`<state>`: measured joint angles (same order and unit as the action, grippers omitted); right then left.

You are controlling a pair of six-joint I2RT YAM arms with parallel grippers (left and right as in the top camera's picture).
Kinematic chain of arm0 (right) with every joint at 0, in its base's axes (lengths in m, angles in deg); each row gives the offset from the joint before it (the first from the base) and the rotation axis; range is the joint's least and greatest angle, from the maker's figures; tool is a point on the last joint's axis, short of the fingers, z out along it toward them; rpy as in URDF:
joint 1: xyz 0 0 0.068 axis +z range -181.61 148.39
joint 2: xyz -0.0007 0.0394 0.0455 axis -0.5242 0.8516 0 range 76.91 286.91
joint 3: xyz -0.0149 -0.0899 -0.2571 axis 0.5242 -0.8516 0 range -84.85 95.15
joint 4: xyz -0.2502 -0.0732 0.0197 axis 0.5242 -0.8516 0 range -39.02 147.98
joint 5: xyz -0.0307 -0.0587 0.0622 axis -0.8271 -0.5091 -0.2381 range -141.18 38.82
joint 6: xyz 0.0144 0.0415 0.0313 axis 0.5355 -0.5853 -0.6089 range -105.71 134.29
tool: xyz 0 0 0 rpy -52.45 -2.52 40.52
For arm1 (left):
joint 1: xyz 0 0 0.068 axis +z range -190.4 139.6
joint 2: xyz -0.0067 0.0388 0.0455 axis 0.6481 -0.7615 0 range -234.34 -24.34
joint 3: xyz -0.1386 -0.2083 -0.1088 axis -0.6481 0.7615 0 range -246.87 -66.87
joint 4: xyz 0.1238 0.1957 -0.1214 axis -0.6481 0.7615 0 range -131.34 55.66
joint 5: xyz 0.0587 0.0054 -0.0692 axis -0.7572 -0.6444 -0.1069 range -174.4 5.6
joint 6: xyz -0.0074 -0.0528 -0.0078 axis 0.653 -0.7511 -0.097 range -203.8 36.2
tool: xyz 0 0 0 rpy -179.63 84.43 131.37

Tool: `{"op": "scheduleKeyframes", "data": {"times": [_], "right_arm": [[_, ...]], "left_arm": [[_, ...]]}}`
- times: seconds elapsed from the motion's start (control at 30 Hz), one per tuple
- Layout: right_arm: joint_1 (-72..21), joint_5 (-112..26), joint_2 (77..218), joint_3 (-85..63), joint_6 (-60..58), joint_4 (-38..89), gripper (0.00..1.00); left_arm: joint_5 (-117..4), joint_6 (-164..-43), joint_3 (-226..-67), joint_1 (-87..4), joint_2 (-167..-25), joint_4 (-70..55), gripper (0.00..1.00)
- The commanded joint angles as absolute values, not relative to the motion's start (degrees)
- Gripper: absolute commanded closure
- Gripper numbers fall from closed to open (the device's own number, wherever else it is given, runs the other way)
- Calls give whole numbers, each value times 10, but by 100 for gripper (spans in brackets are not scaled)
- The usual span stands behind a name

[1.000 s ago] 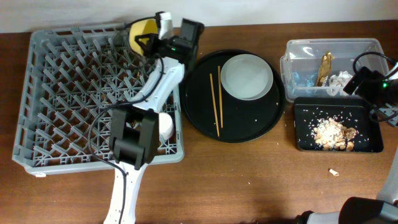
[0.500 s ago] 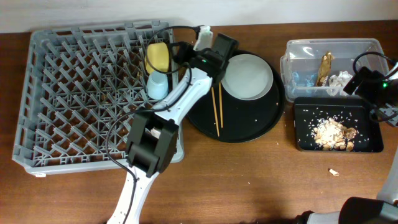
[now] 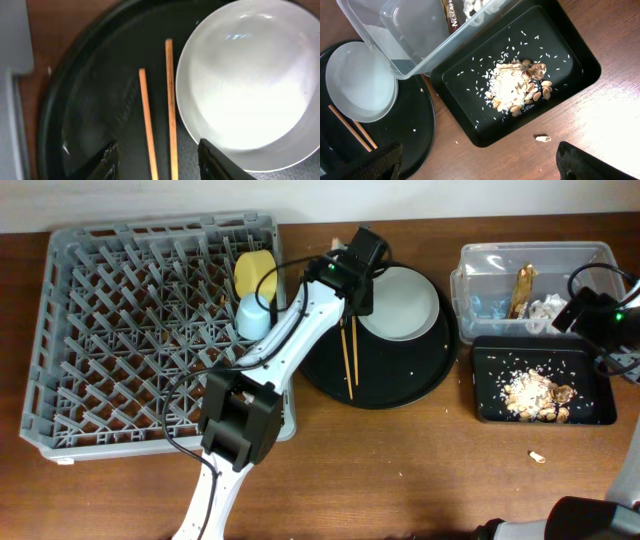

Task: Sort waste into correct bins and load items into the dishwasher rack
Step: 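Grasp the white plate edge with left gripper and stand it in the rack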

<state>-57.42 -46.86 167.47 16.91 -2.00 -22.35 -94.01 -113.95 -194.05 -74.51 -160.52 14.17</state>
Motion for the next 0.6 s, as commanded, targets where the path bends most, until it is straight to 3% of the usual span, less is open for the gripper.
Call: {"op": "scheduleKeyframes", "data": {"times": [0.0, 0.37, 0.57], "right_arm": [[-575, -474, 1665, 167, -21, -223, 2], [-575, -474, 1665, 167, -21, -223, 1], [-575, -474, 1665, 167, -21, -223, 2]], "left_arm": [[-925, -1251, -1899, -760, -1594, 111, 51], [-927, -1424, -1830, -776, -1595, 45, 51], [-928, -1425, -1805, -800, -1595, 0, 55]]}}
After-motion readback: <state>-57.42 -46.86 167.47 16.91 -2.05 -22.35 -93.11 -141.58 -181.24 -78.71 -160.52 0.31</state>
